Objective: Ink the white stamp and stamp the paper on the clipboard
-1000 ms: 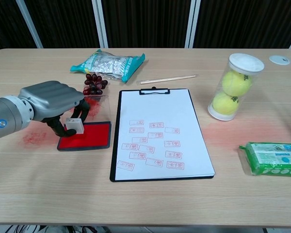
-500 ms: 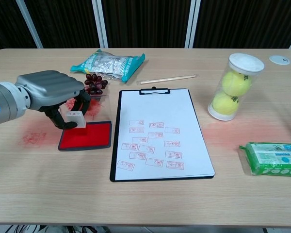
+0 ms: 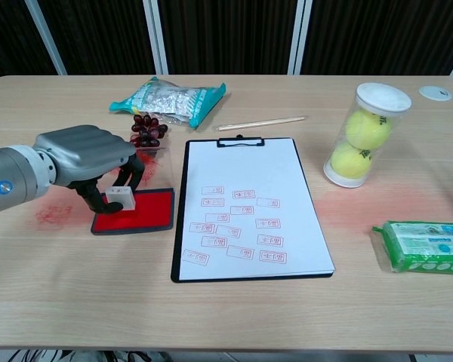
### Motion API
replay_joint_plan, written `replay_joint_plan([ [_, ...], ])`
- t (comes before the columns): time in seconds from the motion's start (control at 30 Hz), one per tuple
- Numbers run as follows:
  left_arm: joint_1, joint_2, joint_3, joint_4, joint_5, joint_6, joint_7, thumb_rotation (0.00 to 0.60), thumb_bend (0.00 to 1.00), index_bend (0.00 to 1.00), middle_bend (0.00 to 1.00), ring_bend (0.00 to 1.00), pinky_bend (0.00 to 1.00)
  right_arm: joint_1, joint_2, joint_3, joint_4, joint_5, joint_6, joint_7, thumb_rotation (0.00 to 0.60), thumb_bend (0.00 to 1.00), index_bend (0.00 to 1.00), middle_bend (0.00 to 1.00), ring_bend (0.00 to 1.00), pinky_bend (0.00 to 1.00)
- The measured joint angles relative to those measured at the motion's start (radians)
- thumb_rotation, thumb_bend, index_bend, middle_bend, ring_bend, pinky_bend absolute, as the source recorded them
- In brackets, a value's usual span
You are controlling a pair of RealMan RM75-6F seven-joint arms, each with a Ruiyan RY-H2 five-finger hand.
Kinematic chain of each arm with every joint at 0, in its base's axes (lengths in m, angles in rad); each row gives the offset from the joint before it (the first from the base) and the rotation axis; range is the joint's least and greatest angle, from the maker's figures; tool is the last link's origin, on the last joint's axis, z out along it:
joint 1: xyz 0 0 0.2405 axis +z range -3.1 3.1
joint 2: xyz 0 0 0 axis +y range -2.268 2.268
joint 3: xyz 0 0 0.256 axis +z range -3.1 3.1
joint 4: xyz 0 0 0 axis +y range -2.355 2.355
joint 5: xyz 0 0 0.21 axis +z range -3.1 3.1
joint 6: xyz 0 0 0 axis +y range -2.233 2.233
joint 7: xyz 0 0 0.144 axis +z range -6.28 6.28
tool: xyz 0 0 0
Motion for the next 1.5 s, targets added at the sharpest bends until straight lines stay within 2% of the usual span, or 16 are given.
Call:
replay_joint_plan([
  [0.83, 0.003, -0.013, 0.010, 0.014, 0.005, 0.007, 0.008, 0.600, 0.53, 0.72, 0.75, 0.95, 1.00, -0.001, 0.001, 0.000, -0.002, -0.001, 0.001, 0.002, 0.600, 0.18, 0.07, 0.00, 0.00, 0.13],
  [1.03, -0.001, 0.012, -0.009, -0.041, 0.023, 0.041, 0.019, 0.600, 0.53, 0.73, 0.75, 0.95, 1.00, -0.001, 0.002, 0.000, -0.005, 0.002, -0.001, 0.007, 0.600, 0.18, 0.07, 0.00, 0.00, 0.13],
  [1.2, -0.009, 0.040, -0.039, -0.128, 0.028, 0.083, 0.047, 0.600, 0.53, 0.73, 0.75, 0.95, 1.00, 0.000, 0.002, 0.002, -0.008, 0.007, -0.005, 0.011, 0.600, 0.18, 0.07, 0.00, 0.00, 0.13],
  [1.5, -0.045, 0.037, -0.092, -0.260, -0.040, 0.157, 0.163, 0.600, 0.53, 0.74, 0.77, 0.95, 1.00, 0.006, 0.006, 0.006, -0.015, 0.028, -0.028, 0.029, 0.600, 0.18, 0.07, 0.00, 0.00, 0.13],
])
